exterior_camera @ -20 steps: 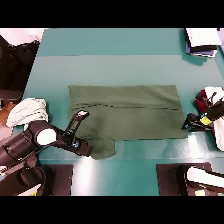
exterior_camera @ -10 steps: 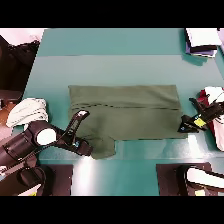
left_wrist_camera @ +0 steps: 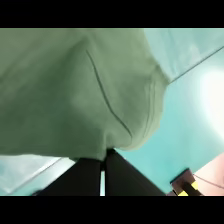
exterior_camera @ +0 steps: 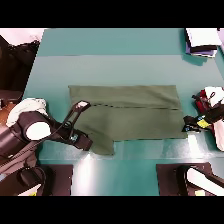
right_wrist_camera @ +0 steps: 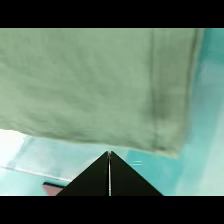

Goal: Fold the shirts.

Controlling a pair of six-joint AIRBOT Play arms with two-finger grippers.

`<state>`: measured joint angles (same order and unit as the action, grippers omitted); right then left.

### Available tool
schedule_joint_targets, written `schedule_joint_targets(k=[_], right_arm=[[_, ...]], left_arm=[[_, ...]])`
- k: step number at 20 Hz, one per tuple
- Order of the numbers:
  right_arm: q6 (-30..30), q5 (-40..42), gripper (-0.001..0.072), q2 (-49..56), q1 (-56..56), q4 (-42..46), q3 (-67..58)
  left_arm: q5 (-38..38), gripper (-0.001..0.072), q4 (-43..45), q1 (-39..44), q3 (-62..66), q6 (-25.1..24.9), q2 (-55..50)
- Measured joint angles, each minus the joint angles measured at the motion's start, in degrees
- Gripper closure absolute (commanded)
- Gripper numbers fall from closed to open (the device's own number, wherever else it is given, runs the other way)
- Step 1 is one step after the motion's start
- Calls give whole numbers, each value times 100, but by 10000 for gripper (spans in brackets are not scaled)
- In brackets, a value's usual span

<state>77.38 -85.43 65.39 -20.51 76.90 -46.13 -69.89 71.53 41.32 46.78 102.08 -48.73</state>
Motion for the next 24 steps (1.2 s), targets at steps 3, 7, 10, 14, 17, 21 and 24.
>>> schedule_joint_targets(k=[3,7,10,14,17,21,24], right_arm=[[55,129,224,-109,0,490,9],[151,518,224,157,-2,748,9],[192,675,226,546,9,509,11],[236,546,378,929,13,160,-4],[216,619,694,986,17,9,26],[199,811,695,619,22,2,28],[199,476,695,127,20,-20,24]], left_arm=[[-136,683,195,0,216,2,-2],[-256,683,284,0,190,0,-4],[-293,683,297,0,76,4,-4],[-280,683,302,0,15,15,-4],[-273,683,304,0,0,17,-7],[-264,683,302,0,4,20,-7],[-345,683,302,2,208,20,-7]])
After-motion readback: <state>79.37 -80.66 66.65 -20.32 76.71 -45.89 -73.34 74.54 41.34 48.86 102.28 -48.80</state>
